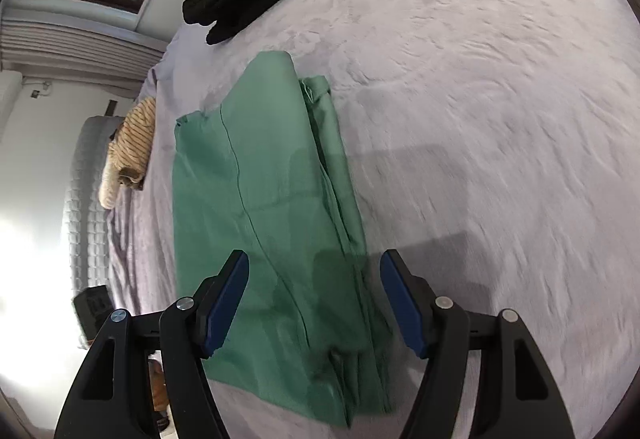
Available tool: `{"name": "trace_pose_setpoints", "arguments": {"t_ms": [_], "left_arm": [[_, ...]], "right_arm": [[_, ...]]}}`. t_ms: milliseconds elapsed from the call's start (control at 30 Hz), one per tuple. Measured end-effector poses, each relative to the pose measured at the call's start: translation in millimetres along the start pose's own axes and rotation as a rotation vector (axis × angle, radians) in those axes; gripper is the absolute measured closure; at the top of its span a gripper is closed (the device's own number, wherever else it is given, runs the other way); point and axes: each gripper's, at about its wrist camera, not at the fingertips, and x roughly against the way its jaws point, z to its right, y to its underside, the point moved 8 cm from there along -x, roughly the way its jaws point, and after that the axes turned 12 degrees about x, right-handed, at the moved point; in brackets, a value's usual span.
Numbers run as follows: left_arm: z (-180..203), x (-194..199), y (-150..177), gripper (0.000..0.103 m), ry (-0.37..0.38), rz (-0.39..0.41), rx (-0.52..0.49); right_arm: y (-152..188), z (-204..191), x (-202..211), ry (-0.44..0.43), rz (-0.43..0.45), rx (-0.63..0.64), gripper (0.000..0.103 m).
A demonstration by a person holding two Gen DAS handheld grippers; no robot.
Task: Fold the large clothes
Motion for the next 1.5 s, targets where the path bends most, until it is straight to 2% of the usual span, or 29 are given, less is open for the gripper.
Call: {"name": "trace_pose_setpoints", "arguments": {"t_ms": [133,233,400,567,600,633,667,700,767,833,967,1100,1233,1400,1500], "left_arm": [[0,-24,4,0.000,0.110,-0.108,0.061],[3,-36,4,0.000,0.140,-0.131,0.084],[17,-50,-3,0.000,0.148,-0.128,0.077],[22,-57,3,0.002,0.099,-0.144,0.034],[23,-56,1,0.007,0.095,-0.134,0.032],[22,-53,1,0.017,0.083,-0.117,0.021],[21,-50,1,0.030,0.077,-0.103,0.007],[18,-43,3,0.036,0.081,-0.085,-0.007],[17,-30,5,0.057,0.114,-0.065,-0.009],[21,-13,5,0.062,0.154,-0.043,-0.013],[32,14,10,0.062,0.192,-0.015,-0.047],[26,54,27,0.062,0.217,0.012,-0.093],[-1,94,52,0.062,0.228,0.014,-0.116],[-55,131,92,0.062,0.177,-0.025,-0.120],[-96,138,126,0.062,0.119,-0.064,-0.108]], "right_arm": [[-17,6,-21,-0.094,-0.017,-0.045,0.031],[-26,10,-44,-0.147,-0.054,-0.067,0.031],[-40,2,-74,-0.184,-0.094,-0.018,0.030],[-53,0,-89,-0.230,-0.084,-0.055,0.030],[-54,1,-90,-0.231,-0.073,-0.071,0.039],[-54,1,-92,-0.232,-0.072,-0.078,0.064],[-53,-2,-92,-0.243,-0.069,-0.085,0.075],[-52,-7,-90,-0.240,-0.052,-0.080,0.079],[-52,-17,-83,-0.257,-0.023,-0.071,0.084],[-51,-29,-76,-0.301,0.002,-0.077,0.085],[-48,-61,-57,-0.366,0.050,-0.081,0.086],[-34,-94,-42,-0.380,0.071,-0.052,0.086],[0,-130,-32,-0.406,0.076,-0.044,0.086],[59,-173,-49,-0.433,0.049,-0.071,0.086],[104,-189,-79,-0.445,0.011,-0.119,0.086]]}}
